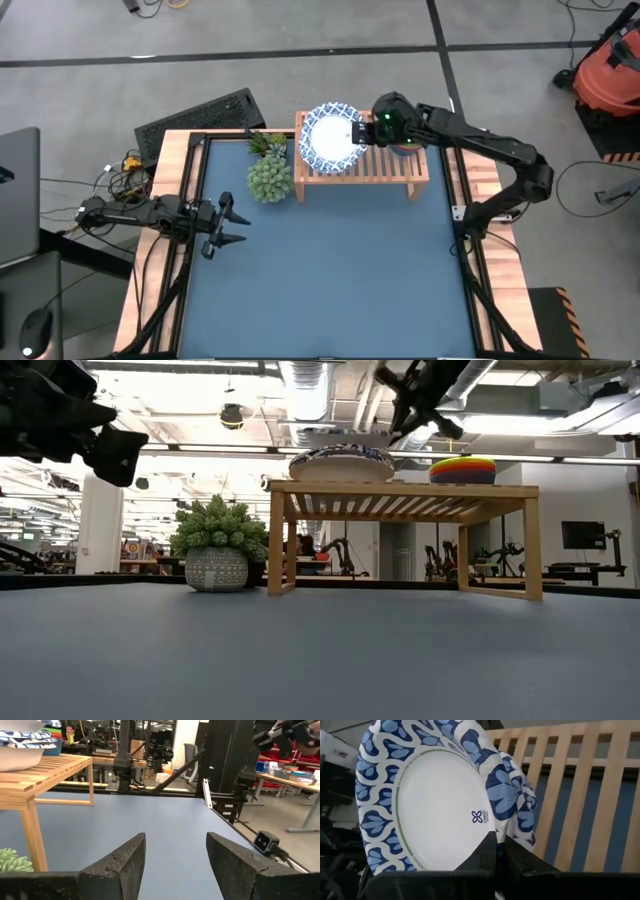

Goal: Place and stack bowls onto a shelf
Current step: Stack the white bowl on top of the white bowl on the shelf, then return to Home Position

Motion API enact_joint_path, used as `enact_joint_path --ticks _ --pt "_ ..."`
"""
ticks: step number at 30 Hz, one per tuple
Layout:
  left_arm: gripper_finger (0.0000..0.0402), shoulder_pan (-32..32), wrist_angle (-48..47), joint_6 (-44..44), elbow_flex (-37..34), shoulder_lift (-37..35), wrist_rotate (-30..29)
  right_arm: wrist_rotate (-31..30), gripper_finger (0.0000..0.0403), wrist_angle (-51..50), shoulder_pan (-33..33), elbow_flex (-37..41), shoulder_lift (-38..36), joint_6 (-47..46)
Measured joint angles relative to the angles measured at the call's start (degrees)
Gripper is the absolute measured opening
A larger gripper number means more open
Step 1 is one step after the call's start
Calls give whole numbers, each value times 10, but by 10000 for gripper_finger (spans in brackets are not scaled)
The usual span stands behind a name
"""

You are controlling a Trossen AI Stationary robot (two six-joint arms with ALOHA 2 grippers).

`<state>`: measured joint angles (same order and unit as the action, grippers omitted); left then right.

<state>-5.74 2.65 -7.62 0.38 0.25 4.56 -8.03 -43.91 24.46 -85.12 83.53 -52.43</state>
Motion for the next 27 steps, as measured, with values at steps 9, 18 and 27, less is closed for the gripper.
enact_joint_path --ticks 9,18,27 --pt "197 0 2 -1 0 0 8 54 47 34 21 0 21 47" --pt "197 0 3 -1 0 0 8 53 124 37 43 0 19 58" --pt "197 0 3 -8 0 0 10 52 171 48 66 0 -18 100"
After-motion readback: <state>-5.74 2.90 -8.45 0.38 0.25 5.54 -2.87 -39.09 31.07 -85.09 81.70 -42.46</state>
